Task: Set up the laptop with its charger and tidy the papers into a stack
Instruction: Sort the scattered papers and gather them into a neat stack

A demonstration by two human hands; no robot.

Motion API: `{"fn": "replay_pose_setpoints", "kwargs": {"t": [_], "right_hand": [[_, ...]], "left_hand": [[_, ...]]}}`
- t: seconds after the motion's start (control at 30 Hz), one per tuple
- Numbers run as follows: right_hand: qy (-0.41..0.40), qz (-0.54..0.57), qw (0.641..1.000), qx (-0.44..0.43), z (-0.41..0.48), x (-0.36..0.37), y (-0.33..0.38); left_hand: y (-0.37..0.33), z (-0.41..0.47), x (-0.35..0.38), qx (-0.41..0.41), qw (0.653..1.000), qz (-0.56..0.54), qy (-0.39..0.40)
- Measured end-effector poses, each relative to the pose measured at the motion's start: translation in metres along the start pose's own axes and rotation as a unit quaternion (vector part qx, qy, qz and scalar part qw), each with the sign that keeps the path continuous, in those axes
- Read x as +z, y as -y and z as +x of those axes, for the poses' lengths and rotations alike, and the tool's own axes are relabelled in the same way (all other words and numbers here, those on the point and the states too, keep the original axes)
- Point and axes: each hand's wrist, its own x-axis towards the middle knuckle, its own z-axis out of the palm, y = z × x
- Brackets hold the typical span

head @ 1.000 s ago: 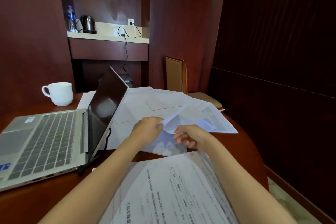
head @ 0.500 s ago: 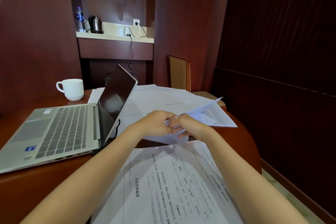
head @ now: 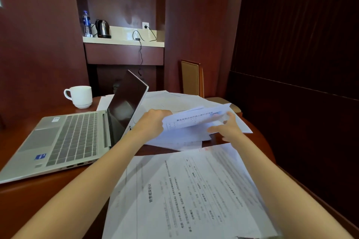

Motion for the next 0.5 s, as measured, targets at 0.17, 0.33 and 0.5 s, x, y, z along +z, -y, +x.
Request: {"fn": "replay_pose_setpoints", "kwargs": {"t": [0.17, 0.33, 0.5], "right_hand": [[-0.011, -0.229, 0.971, -0.066, 0.006, -0.003, 0.007], [0.044, -0.243, 0.955, -0.164, 0.005, -0.017, -0.009], [0.042, -0.210, 0.959, -0.188, 0.002, -0.008, -0.008]], "left_hand": [[0.000, -0.003, -0.010, 0.009, 0.987, 0.116, 0.111], [0.006, -0.009, -0.009, -0.008, 0.959, 0.243, 0.148], [-0.008, -0.008, -0.005, -0.027, 0.983, 0.166, 0.078]]}}
